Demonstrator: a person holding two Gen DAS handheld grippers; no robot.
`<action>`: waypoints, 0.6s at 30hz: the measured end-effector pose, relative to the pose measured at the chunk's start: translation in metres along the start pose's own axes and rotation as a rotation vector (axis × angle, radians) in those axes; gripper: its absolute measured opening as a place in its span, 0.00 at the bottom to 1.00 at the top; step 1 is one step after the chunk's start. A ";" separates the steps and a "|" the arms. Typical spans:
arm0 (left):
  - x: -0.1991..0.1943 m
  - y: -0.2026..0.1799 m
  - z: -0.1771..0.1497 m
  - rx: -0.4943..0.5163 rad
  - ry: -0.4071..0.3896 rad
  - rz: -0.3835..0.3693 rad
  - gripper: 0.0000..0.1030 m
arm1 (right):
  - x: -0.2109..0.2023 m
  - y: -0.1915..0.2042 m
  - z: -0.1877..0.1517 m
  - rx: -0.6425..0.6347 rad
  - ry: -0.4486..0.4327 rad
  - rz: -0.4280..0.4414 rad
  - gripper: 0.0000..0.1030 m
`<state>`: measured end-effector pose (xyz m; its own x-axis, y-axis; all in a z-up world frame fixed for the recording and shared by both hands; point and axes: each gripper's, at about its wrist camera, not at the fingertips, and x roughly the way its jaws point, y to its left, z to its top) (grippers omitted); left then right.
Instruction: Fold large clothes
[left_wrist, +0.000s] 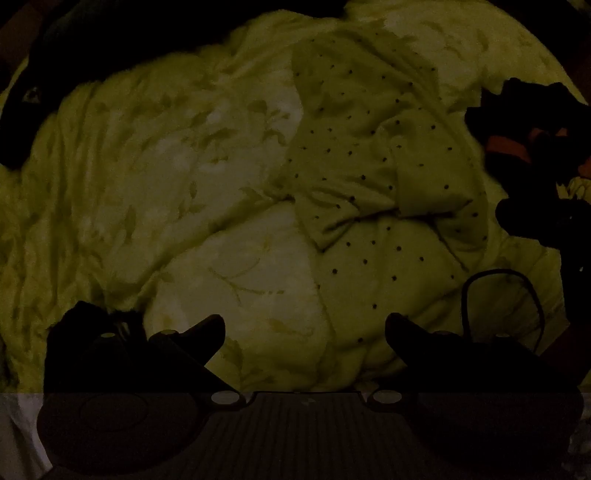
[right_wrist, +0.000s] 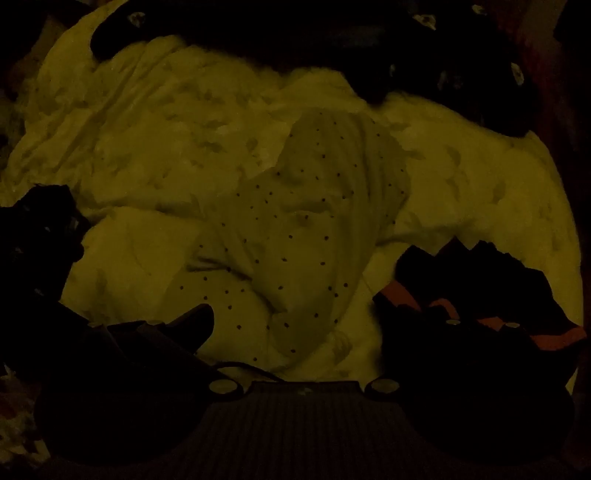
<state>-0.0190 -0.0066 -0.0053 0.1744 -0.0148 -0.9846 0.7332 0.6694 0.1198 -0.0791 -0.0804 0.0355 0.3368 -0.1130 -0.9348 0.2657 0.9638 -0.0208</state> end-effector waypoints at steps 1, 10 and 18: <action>0.000 0.001 0.000 -0.003 0.001 -0.001 1.00 | 0.000 -0.001 0.000 0.004 -0.001 0.001 1.00; 0.002 0.003 -0.002 -0.006 0.004 -0.010 1.00 | 0.002 0.006 0.002 -0.028 -0.005 -0.010 1.00; 0.003 0.003 -0.003 -0.012 0.007 -0.015 1.00 | 0.003 0.007 0.002 -0.002 0.003 0.006 1.00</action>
<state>-0.0183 -0.0031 -0.0084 0.1592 -0.0199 -0.9870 0.7279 0.6778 0.1038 -0.0745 -0.0747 0.0329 0.3360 -0.1065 -0.9358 0.2614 0.9651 -0.0159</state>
